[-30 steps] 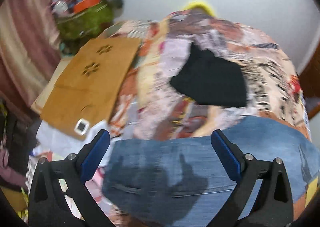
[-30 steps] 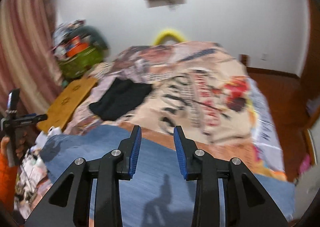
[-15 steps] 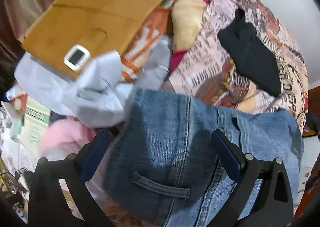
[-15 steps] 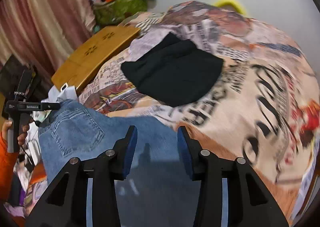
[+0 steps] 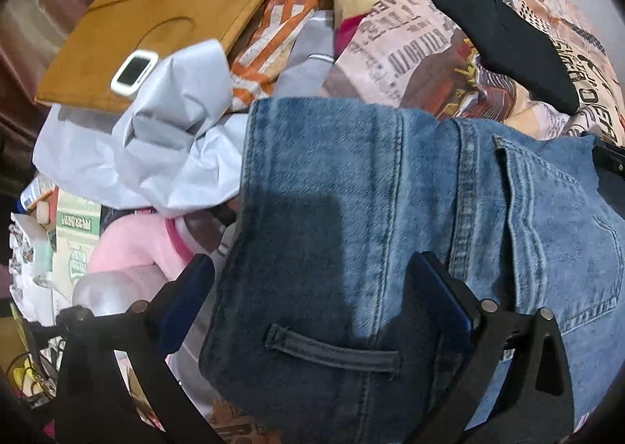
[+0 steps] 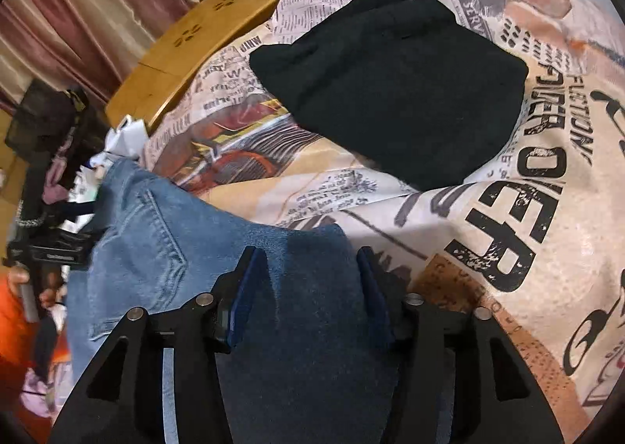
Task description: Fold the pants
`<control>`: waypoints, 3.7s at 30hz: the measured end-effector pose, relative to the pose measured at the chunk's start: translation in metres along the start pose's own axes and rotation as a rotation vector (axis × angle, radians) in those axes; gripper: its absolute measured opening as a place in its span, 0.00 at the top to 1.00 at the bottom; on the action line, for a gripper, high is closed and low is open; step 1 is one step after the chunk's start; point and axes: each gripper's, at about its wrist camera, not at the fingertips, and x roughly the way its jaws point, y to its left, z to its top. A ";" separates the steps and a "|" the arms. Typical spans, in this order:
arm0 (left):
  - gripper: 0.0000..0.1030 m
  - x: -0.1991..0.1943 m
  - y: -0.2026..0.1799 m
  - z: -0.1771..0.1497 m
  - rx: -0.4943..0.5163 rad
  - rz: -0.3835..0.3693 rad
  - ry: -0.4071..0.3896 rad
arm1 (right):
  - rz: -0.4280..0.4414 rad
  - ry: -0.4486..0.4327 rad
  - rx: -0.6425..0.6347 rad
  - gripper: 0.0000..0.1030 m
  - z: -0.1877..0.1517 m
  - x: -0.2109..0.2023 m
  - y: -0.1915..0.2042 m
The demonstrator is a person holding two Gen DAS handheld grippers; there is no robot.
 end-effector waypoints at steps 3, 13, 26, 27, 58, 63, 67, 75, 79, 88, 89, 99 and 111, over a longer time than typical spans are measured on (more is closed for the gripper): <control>0.00 0.001 -0.002 0.001 0.031 0.021 0.005 | -0.015 -0.026 0.006 0.76 0.000 -0.003 -0.001; 0.00 -0.014 -0.032 -0.005 0.182 0.229 -0.090 | -0.219 -0.083 -0.099 0.93 -0.002 -0.012 0.023; 0.06 -0.094 0.018 -0.026 -0.165 -0.108 -0.129 | -0.202 -0.287 -0.086 0.62 -0.067 -0.130 0.047; 0.06 -0.093 0.015 -0.030 -0.167 -0.108 -0.122 | -0.200 -0.292 -0.086 0.61 -0.076 -0.135 0.050; 0.52 -0.089 -0.003 -0.060 -0.219 -0.327 -0.038 | -0.129 -0.217 0.070 0.48 -0.183 -0.113 0.046; 0.44 -0.067 -0.001 -0.054 -0.276 -0.356 0.031 | -0.131 -0.210 0.063 0.47 -0.183 -0.113 0.047; 0.44 -0.048 -0.005 -0.053 -0.296 -0.363 0.067 | -0.128 -0.214 0.065 0.47 -0.184 -0.113 0.047; 0.77 -0.079 -0.025 -0.045 -0.259 -0.141 -0.130 | -0.131 -0.182 0.059 0.45 -0.179 -0.114 0.048; 0.82 -0.112 -0.040 -0.048 -0.164 -0.064 -0.256 | -0.118 -0.170 0.004 0.45 -0.170 -0.126 0.059; 0.81 -0.089 -0.031 -0.068 -0.134 -0.084 -0.177 | -0.081 -0.186 0.006 0.45 -0.162 -0.115 0.073; 0.80 -0.076 -0.028 -0.070 -0.146 -0.094 -0.148 | -0.073 -0.168 0.016 0.45 -0.163 -0.110 0.072; 0.63 -0.061 -0.030 -0.081 -0.116 -0.064 -0.094 | -0.015 -0.197 0.088 0.42 -0.189 -0.117 0.069; 0.20 -0.138 -0.057 -0.061 -0.051 0.042 -0.278 | -0.202 -0.390 0.325 0.41 -0.231 -0.193 -0.003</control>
